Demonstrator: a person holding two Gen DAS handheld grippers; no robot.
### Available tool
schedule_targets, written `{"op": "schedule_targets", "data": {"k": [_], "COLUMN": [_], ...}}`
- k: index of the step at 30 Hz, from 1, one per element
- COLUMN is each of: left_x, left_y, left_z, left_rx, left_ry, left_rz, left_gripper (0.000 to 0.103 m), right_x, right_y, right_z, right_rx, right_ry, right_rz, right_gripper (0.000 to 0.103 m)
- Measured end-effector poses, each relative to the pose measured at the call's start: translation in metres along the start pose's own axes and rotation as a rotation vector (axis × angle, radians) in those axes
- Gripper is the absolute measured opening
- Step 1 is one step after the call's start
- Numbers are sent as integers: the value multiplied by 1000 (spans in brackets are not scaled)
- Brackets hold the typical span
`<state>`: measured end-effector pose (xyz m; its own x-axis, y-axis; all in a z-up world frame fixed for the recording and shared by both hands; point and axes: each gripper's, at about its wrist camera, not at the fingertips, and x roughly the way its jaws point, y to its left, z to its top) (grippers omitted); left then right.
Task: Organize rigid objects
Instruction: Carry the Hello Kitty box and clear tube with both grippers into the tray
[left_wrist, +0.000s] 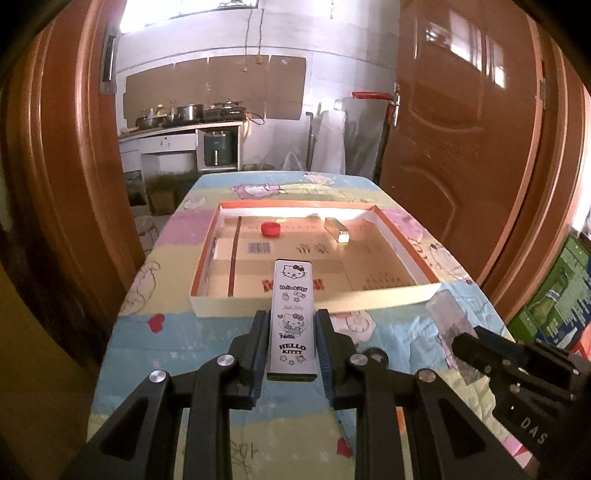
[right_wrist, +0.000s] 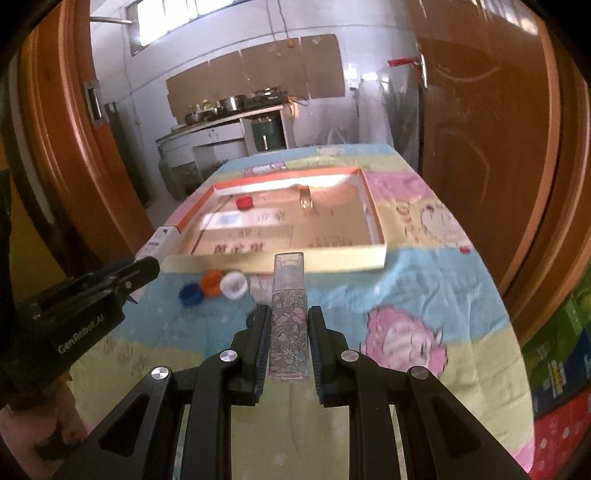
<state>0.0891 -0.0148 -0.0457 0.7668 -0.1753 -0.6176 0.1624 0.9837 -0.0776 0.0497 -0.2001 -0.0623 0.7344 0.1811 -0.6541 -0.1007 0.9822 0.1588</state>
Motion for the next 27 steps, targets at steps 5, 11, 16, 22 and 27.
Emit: {"op": "schedule_targets", "data": {"k": [5, 11, 16, 22, 27], "left_x": [9, 23, 38, 55, 71], "left_y": [5, 13, 15, 12, 10], "left_z": [15, 29, 36, 43, 52], "left_rx": [-9, -34, -45, -41, -42], "left_ry": [-1, 11, 36, 60, 78], "left_rz": [5, 5, -7, -18, -27], "left_gripper": [25, 25, 26, 26, 26], "right_x": [10, 25, 38, 57, 71], "right_y": [0, -6, -13, -19, -21], "right_z": [21, 43, 54, 67, 76], "right_rx": [-22, -21, -6, 1, 5], "right_ry": [3, 6, 19, 45, 58], "right_rz": [12, 15, 12, 9, 6], "right_gripper": [21, 21, 21, 21, 21]}}
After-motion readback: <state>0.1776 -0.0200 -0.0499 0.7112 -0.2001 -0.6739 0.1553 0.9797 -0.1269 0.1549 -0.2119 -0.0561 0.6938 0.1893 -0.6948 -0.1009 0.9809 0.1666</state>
